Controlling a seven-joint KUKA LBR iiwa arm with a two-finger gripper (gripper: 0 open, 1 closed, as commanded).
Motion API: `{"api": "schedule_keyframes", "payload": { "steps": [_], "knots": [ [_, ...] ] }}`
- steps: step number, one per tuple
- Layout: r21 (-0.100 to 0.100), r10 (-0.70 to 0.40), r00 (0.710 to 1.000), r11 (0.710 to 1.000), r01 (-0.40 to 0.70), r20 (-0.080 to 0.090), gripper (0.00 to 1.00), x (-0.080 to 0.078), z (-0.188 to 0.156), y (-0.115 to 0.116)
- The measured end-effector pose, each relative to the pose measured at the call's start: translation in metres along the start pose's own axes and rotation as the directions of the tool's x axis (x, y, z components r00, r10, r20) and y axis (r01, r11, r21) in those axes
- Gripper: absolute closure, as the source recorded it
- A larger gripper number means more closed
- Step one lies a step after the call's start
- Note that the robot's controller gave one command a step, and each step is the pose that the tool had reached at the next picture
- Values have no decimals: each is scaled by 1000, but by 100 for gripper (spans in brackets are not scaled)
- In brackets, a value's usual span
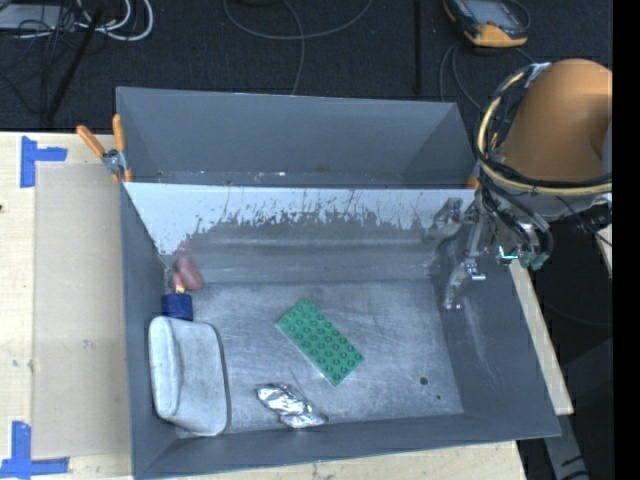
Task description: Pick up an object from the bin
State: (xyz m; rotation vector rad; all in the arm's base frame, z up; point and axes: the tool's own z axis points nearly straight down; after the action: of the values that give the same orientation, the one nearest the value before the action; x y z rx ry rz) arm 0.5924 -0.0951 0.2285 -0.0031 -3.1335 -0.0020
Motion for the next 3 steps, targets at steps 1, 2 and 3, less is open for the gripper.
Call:
{"api": "schedule_keyframes", "payload": {
  "steps": [1,2,3],
  "knots": [
    [-2,-121,993,993,121,-2,0,29,131,54],
    [5,-177,984,984,177,13,0,30,155,126],
    [4,-177,984,984,177,20,100,28,152,125]
  ]
}}
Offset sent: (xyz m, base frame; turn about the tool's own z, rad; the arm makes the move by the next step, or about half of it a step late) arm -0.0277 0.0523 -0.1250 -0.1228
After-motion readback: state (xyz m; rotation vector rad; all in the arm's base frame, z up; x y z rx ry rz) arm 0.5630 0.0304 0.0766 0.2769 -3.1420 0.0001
